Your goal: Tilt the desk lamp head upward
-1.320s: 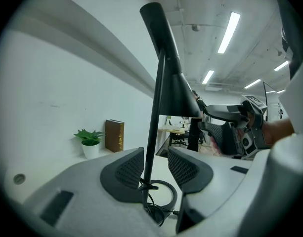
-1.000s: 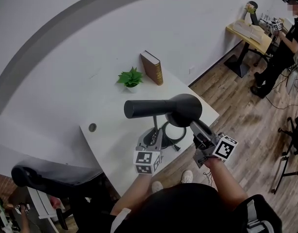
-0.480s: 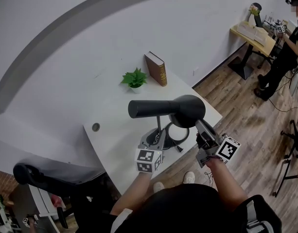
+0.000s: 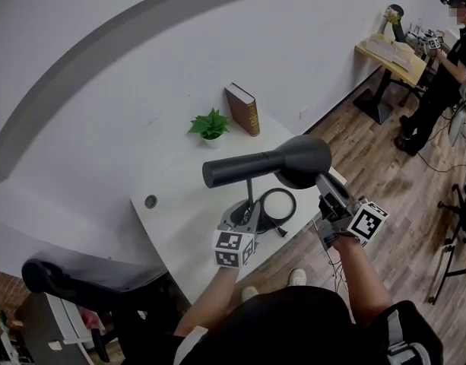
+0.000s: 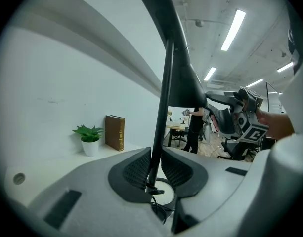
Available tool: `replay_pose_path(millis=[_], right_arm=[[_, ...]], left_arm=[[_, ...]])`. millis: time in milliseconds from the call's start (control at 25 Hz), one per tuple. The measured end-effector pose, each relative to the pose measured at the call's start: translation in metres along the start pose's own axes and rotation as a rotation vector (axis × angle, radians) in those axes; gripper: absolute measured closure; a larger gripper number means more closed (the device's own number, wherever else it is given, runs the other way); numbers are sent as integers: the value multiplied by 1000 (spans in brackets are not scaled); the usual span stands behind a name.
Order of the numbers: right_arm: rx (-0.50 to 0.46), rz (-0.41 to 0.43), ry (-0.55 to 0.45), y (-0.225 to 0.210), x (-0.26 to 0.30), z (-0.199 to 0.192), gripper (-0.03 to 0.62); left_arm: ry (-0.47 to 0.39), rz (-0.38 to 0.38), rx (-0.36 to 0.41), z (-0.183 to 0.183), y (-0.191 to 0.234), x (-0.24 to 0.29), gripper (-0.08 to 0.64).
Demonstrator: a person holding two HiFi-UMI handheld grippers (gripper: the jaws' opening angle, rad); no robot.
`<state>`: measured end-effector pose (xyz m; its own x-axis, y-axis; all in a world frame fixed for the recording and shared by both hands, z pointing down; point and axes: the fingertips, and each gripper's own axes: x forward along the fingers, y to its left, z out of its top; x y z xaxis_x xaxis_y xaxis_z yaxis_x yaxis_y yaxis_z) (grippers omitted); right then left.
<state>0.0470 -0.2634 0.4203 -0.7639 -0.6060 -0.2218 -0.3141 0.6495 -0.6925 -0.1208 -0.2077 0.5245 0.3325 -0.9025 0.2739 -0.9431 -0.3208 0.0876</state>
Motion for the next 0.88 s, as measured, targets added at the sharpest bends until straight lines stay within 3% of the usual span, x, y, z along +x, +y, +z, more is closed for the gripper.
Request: replay_pose_path(millis=[880], right_arm=[[-333,57,-66,68,21,108,502]], left_arm=[[-14,27,37,-1,-1,0,506]])
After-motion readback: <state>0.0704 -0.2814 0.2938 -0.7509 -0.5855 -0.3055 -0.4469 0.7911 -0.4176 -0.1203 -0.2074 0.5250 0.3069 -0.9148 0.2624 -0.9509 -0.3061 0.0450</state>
